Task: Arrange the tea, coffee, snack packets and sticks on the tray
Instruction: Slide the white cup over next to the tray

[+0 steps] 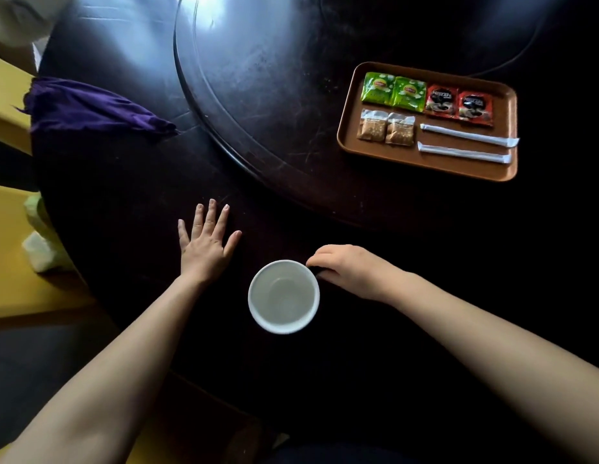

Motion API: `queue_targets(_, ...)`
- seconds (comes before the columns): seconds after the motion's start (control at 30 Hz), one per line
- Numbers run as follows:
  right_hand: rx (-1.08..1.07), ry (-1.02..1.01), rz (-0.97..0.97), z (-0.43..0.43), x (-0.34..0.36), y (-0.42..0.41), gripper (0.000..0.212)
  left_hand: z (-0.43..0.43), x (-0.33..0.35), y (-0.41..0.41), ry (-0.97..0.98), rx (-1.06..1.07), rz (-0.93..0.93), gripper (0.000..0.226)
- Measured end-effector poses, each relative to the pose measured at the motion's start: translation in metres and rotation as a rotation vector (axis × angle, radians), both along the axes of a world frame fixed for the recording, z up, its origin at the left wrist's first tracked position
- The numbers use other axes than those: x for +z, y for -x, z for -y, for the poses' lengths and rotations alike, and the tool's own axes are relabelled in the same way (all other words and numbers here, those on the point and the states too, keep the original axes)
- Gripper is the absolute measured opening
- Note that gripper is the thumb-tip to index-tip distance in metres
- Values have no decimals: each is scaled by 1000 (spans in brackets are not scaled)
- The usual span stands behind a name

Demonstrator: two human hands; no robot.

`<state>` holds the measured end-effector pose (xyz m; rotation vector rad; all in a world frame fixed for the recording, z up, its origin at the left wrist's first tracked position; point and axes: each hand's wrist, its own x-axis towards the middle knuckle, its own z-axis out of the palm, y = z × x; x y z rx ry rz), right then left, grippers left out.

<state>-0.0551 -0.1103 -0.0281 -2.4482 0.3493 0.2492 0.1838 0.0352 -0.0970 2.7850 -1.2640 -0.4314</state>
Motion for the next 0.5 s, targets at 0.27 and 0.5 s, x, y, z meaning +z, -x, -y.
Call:
queue_targets(0.27, 17, 25, 130, 6, -3, 9, 26, -1, -3, 1, -8, 1, 43, 62)
queue_targets(0.5, -179, 75, 306, 43, 19, 4, 27, -2, -4, 2, -5, 0, 58, 62)
